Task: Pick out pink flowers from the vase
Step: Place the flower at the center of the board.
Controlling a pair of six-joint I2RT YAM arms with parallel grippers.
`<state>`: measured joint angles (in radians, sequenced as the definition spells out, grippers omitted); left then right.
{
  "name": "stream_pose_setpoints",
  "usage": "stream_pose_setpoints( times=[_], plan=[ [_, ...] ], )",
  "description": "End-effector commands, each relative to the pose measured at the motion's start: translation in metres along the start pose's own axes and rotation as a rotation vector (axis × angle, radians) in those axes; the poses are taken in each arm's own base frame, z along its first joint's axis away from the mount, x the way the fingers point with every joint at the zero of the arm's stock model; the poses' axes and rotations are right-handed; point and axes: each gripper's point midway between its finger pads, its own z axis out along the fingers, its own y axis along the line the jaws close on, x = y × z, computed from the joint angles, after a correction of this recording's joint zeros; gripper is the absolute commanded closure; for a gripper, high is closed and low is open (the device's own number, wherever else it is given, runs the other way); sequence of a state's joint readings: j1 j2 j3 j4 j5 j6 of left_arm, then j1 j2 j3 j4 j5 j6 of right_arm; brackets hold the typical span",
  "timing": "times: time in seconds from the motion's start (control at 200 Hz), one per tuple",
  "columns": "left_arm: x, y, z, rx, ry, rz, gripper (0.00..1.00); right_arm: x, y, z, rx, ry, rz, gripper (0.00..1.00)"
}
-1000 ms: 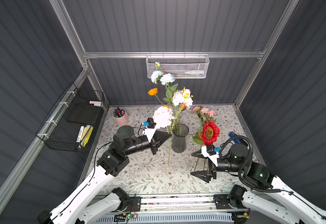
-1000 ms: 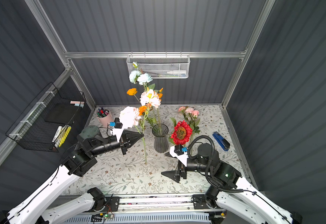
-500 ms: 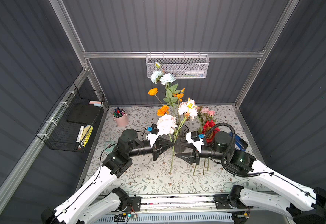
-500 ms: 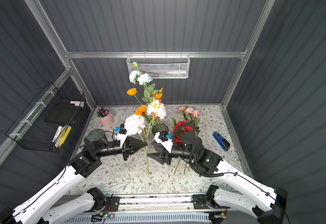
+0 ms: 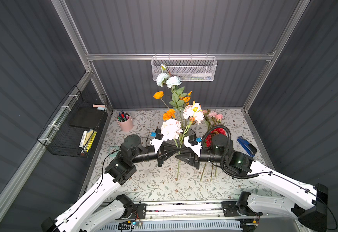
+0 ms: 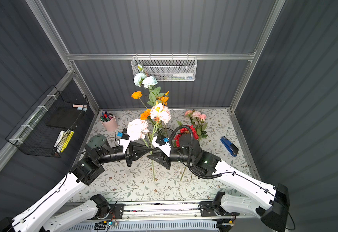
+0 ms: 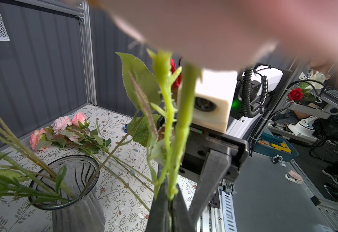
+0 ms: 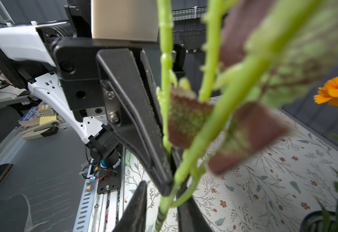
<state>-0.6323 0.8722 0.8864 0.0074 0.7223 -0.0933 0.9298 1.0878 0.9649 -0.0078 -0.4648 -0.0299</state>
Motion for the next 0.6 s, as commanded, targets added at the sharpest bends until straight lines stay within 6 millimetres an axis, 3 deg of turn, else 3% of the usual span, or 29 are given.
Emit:
stream_pose_setpoints(
  times=[0.0,0.16,0.27,0.42,0.495,0.595],
  plan=[
    [-0.01,-0.008,-0.004,0.014,-0.027,0.041,1.0,-0.022,0.004,-0.003,-0.006,-0.052,-0.05,0.83],
    [-0.012,-0.008,-0.005,0.01,-0.032,0.048,1.0,-0.023,0.003,-0.003,-0.002,-0.05,-0.057,0.89],
    [-0.013,-0.007,-0.005,0.004,-0.034,0.05,1.0,-0.023,0.004,-0.002,-0.009,-0.05,-0.061,1.0],
    [-0.011,-0.004,-0.007,-0.021,-0.026,0.054,1.0,-0.024,0.006,-0.002,-0.01,-0.048,-0.076,1.0],
    [-0.009,0.0,-0.009,-0.054,-0.014,0.054,0.5,-0.024,0.004,-0.003,0.001,-0.045,-0.078,1.0],
    [-0.004,0.002,-0.013,-0.08,0.004,0.064,0.18,-0.028,0.003,-0.004,0.013,-0.044,-0.08,1.0]
  ],
)
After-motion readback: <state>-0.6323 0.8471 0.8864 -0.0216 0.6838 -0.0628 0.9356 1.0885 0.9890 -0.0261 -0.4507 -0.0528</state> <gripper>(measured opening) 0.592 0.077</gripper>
